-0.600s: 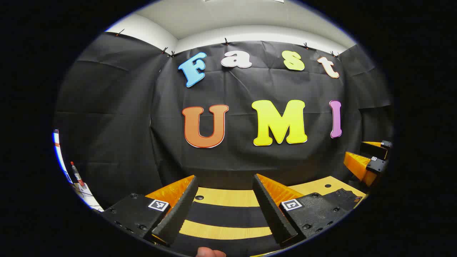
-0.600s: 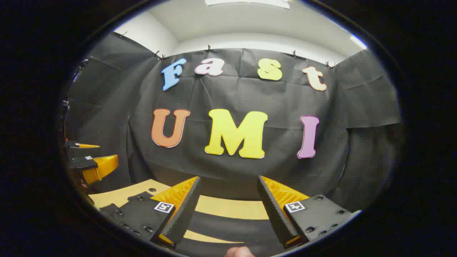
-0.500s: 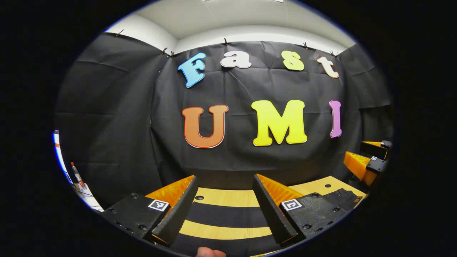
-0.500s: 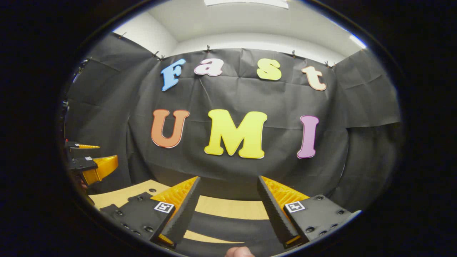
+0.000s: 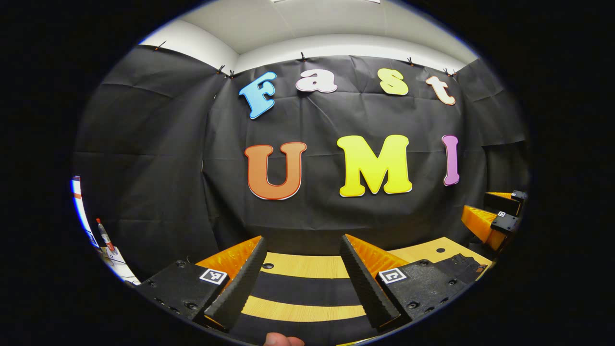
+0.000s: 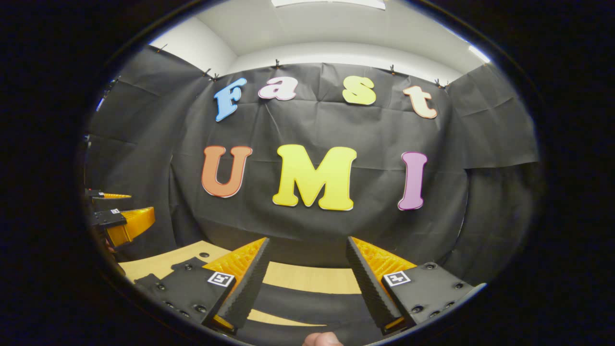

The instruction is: Grasp the waist and the cuffs of the jeans and fold them to make the two legs overlap; first hold the waist and fold one-third of the jeans toward the cuffs, then hold the cuffs and fold the remaining one-third in the same direction to finish folding.

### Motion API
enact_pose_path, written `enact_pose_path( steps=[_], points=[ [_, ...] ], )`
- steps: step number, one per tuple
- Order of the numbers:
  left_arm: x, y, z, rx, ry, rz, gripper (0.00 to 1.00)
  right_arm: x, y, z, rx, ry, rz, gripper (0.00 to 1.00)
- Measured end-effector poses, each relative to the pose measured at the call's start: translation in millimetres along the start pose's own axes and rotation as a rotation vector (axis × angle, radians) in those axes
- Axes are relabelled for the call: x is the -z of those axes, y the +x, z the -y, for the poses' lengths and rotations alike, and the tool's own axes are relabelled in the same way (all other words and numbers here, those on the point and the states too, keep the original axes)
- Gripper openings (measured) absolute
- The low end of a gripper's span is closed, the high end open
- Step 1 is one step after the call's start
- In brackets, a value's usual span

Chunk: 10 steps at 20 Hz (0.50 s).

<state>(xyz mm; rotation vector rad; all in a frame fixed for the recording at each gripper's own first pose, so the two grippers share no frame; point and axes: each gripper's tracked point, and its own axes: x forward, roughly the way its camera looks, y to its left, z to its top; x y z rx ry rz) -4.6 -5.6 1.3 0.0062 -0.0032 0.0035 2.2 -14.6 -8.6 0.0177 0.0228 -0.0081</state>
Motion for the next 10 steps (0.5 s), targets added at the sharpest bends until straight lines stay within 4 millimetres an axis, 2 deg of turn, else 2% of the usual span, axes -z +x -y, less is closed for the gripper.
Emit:
enact_pose_path(
  steps=[4, 7, 10],
  points=[
    [9, 3, 4, 0.014, -0.014, -0.022, 0.98, 8, 0, 4, 0.001, 0.013, -0.02, 0.95],
    [18, 9, 5, 0.022, -0.023, -0.045, 0.98, 18, 5, 16, 0.018, 0.002, -0.04, 0.97],
    [36, 15, -15, -0.013, -0.052, -0.083, 0.99, 28, 8, 49, 0.068, 0.002, -0.066, 0.94]
  ],
)
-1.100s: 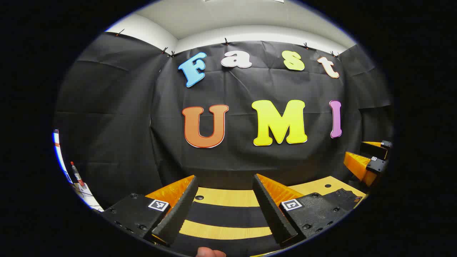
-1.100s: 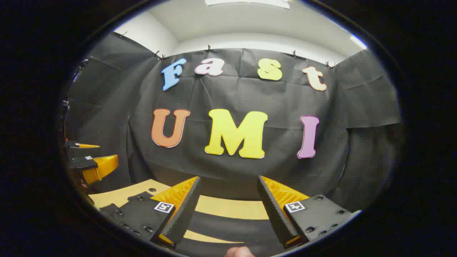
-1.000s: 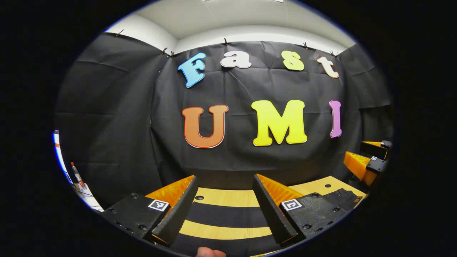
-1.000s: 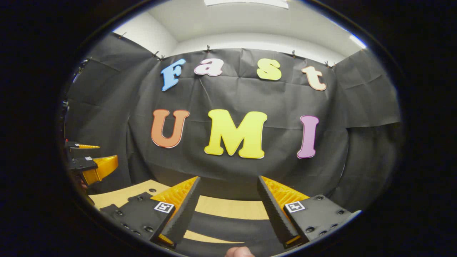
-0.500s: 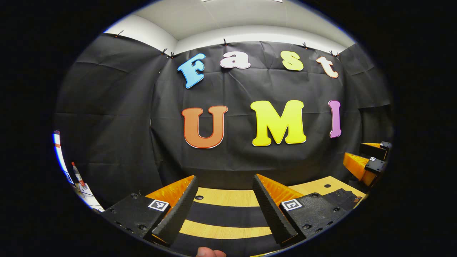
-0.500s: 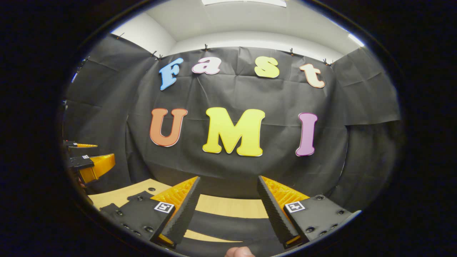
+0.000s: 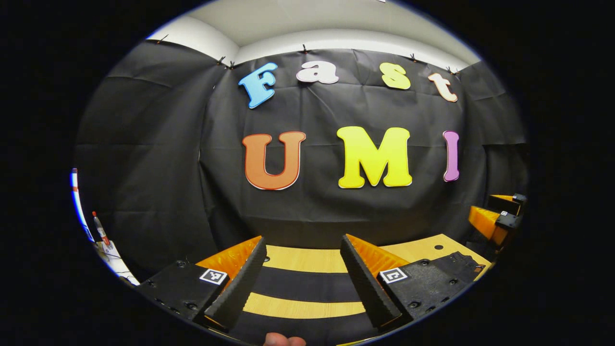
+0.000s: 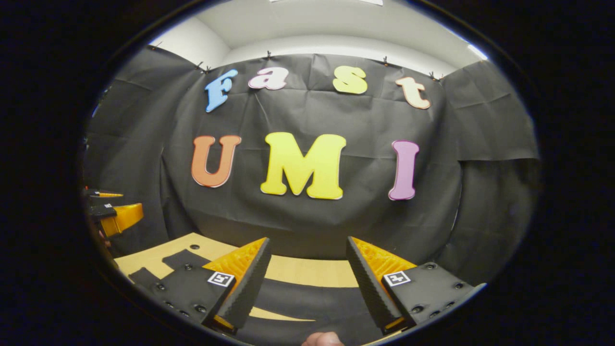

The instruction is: Grasp the waist and the cuffs of the jeans and fold them to make the two legs overlap; first hold the waist and fold one-third of the jeans toward the cuffs, then hold the cuffs and fold the remaining one-third in the same direction to finish folding.

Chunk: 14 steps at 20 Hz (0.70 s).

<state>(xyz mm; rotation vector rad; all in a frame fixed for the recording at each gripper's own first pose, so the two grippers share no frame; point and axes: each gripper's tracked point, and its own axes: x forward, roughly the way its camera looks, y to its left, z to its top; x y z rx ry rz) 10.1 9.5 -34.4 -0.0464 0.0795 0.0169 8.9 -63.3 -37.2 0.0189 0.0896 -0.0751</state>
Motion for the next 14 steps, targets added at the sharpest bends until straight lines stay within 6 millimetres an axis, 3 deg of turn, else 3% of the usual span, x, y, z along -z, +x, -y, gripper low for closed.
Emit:
enact_pose_path(
  steps=[2, 6, 10, 14],
  points=[
    [22, 4, -26, -0.052, -0.031, -0.057, 1.0, 18, 3, 35, 0.058, 0.012, -0.047, 0.96],
    [86, -1, -82, -0.139, -0.121, -0.21, 1.0, 61, 0, 114, 0.171, 0.049, -0.16, 0.96],
    [172, -43, -136, -0.252, -0.352, -0.439, 1.0, 124, -21, 180, 0.24, 0.072, -0.34, 0.96],
    [247, -102, -151, -0.37, -0.759, -0.633, 0.99, 185, -52, 216, 0.284, 0.247, -0.528, 0.97]
  ],
)
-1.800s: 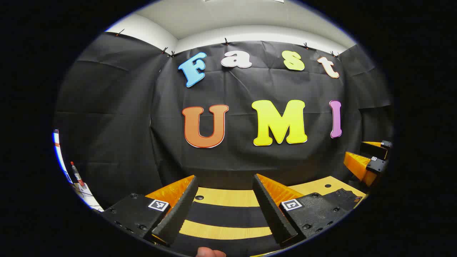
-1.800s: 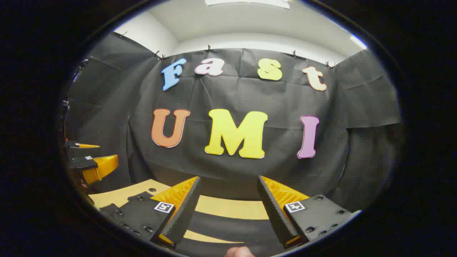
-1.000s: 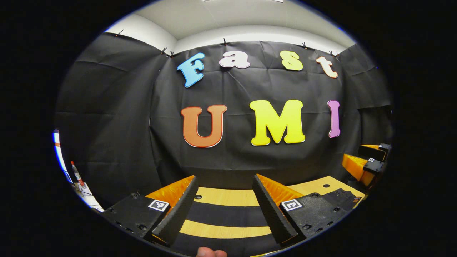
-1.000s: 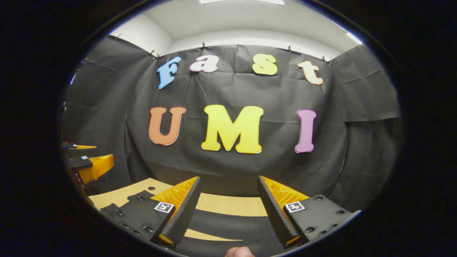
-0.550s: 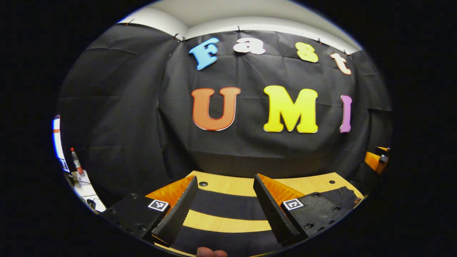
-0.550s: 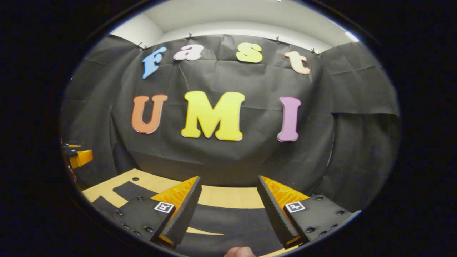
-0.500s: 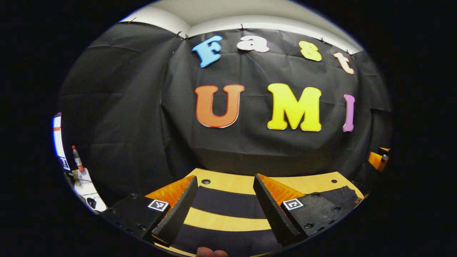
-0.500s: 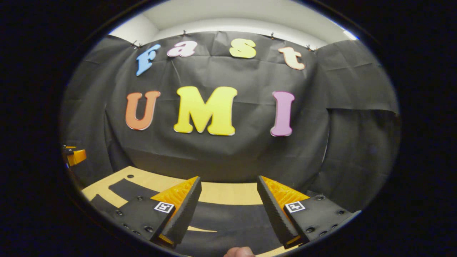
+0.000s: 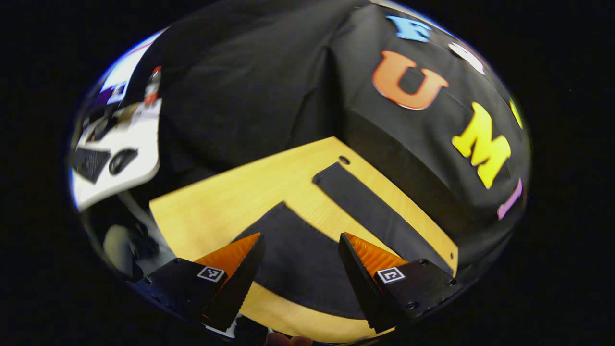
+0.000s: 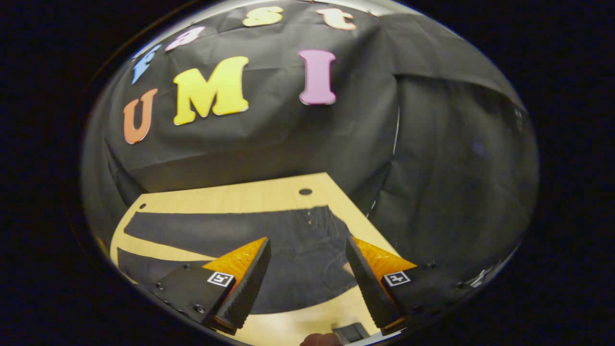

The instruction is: Grasp the waist and the cuffs of the jeans and fold them to make the two legs overlap; first hold the waist and fold one-third of the jeans toward the cuffs, then hold the cuffs and fold the remaining one-third in the same direction to finish folding.

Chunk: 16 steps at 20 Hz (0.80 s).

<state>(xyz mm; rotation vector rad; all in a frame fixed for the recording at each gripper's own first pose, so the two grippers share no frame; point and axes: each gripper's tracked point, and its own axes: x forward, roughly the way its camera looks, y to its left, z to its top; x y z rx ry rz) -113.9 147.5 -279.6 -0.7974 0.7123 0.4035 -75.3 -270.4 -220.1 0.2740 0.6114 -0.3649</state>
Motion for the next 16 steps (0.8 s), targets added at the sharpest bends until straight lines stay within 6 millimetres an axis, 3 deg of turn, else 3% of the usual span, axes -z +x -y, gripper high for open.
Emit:
enact_pose_path(
  steps=[3, 6, 7, 12, 16],
  points=[
    [36, 9, -25, -0.024, -0.315, -0.125, 0.99, 42, 14, 37, 0.041, 0.134, -0.113, 0.97],
    [60, 14, -24, -0.046, -0.548, -0.203, 1.0, 70, 26, 52, 0.055, 0.284, -0.216, 0.94],
    [63, 15, -18, -0.038, -0.588, -0.215, 0.99, 77, 28, 54, 0.061, 0.324, -0.233, 0.98],
    [52, 31, -6, -0.026, -0.602, -0.21, 0.99, 88, 48, 50, 0.05, 0.477, -0.304, 0.98],
    [41, 49, 10, -0.002, -0.642, -0.192, 0.99, 97, 82, 49, 0.044, 0.707, -0.374, 0.99]
  ],
)
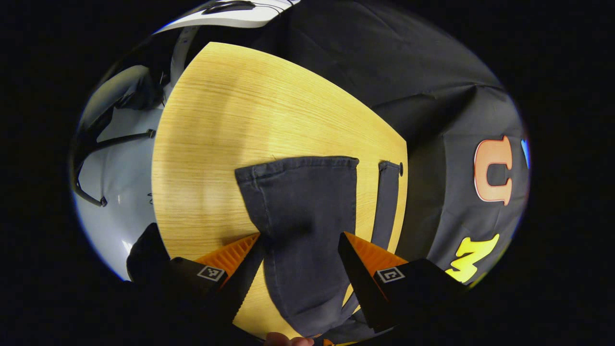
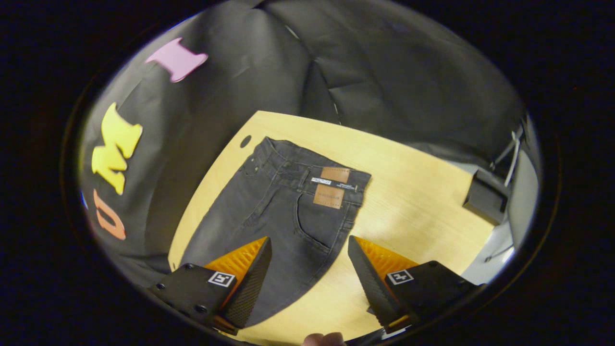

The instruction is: Grasp the waist and the cuffs of the jeans and fold them to make the two legs overlap; first hold the waist and fold one-third of the jeans toward the cuffs, then hold the cuffs and fold the remaining one-third in the same direction to finish folding.

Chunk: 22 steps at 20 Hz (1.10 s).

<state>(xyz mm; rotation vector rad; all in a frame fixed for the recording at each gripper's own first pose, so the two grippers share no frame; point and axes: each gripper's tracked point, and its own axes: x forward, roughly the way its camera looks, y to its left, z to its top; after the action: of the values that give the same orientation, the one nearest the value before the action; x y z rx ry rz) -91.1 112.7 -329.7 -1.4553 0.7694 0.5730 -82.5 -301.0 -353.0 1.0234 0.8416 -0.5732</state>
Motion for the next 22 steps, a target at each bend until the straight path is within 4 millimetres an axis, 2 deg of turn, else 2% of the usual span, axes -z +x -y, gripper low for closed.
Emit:
enact_pose_path(
  steps=[1, 2, 3, 4, 5, 8, 10, 11, 14, 16, 17, 18, 20, 21, 22],
  points=[
    [0, 2, 2, 0.0, -0.001, 0.003, 0.99, -4, 7, 6, 0.011, 0.046, -0.002, 0.94],
    [0, 4, 4, -0.001, 0.002, 0.003, 0.99, -9, 13, 11, 0.024, 0.086, -0.001, 0.93],
    [0, 7, 7, 0.0, 0.008, 0.001, 0.99, -14, 19, 16, 0.037, 0.119, 0.001, 0.98],
    [-1, 9, 9, -0.001, 0.014, -0.006, 1.0, -19, 23, 21, 0.052, 0.135, 0.001, 0.98],
    [-1, 11, 12, 0.003, 0.015, -0.01, 0.99, -23, 26, 23, 0.056, 0.14, 0.003, 0.93],
    [-4, 19, 24, 0.018, 0.006, -0.022, 0.98, -30, 39, 13, 0.047, 0.11, 0.006, 0.95],
    [-2, 24, 31, 0.021, 0.02, -0.041, 0.98, -30, 45, 7, 0.057, 0.085, 0.002, 0.93],
    [-3, 27, 33, 0.026, 0.033, -0.053, 0.97, -26, 47, 7, 0.059, 0.073, 0.002, 0.96],
    [-2, 38, 28, 0.001, 0.018, -0.075, 0.9, -24, 55, 9, 0.123, 0.016, -0.007, 0.94],
    [-5, 41, 30, 0.007, -0.004, -0.075, 0.72, -25, 55, 17, 0.17, -0.004, -0.002, 0.7],
    [-3, 44, 30, 0.014, -0.004, -0.081, 0.55, -25, 53, 22, 0.205, -0.006, -0.008, 0.6],
    [-3, 46, 29, 0.013, -0.009, -0.086, 0.51, -29, 47, 27, 0.239, 0.021, -0.002, 0.5],
    [-5, 50, 29, 0.022, -0.039, -0.092, 0.29, -29, 49, 24, 0.244, 0.07, -0.02, 0.3],
    [-4, 49, 30, 0.037, -0.044, -0.101, 0.16, -22, 53, 25, 0.238, 0.085, -0.055, 0.3],
    [-4, 49, 29, 0.039, -0.037, -0.107, 0.19, -29, 54, 24, 0.23, 0.106, -0.051, 0.1]
  ],
)
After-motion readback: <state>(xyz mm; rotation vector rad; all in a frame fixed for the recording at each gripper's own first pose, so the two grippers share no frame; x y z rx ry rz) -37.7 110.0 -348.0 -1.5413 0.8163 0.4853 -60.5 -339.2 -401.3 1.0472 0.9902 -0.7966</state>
